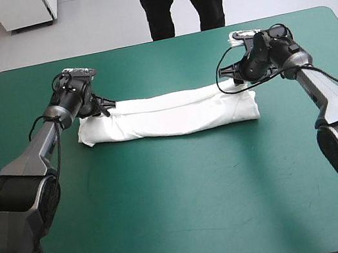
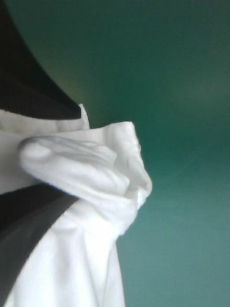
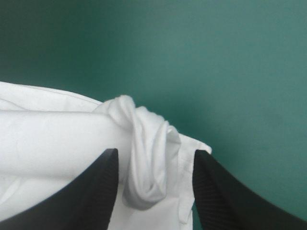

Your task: Fold the cloth

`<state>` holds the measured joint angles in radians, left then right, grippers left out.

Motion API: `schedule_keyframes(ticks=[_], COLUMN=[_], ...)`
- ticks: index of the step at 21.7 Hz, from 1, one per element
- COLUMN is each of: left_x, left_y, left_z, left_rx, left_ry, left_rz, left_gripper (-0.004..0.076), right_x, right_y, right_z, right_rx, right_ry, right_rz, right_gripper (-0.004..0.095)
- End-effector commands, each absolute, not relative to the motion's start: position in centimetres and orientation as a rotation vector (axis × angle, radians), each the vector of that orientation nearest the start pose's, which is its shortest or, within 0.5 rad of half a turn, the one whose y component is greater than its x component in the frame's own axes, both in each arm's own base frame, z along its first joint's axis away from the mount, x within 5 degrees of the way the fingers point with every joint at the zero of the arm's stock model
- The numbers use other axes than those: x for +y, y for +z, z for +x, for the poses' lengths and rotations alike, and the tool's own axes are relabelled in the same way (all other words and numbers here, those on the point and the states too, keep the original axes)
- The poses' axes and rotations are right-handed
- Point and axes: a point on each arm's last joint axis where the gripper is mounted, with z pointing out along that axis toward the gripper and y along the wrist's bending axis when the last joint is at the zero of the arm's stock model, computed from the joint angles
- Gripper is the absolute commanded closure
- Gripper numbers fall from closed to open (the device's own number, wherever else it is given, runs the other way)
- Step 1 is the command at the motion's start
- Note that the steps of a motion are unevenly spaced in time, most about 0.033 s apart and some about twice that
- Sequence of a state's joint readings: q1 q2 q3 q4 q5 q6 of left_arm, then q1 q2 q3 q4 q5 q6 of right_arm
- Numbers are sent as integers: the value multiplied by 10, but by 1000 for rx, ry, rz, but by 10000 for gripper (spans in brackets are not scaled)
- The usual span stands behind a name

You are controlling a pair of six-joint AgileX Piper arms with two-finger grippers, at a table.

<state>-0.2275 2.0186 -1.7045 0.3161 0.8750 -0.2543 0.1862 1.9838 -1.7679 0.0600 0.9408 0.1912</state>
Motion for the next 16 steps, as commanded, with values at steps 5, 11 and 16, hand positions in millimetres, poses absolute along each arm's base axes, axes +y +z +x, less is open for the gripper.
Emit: schedule_keyframes(ticks=[5,11,16], left_x=[-77,-89,-145], left_y=[324,370,369], left_z=[431,417,404], left_rx=[2447,2344,2314], left_ry=[180,42,-98], left_rz=[120,93,301], left_gripper=[286,447,722], right_x=[83,81,79], right_y=[336,345,354], right_z=[427,417,412], right_rx=[2545,2607,2590], right_ry=[219,204,201], right_rz=[18,12,10], right_gripper=[395,399,427])
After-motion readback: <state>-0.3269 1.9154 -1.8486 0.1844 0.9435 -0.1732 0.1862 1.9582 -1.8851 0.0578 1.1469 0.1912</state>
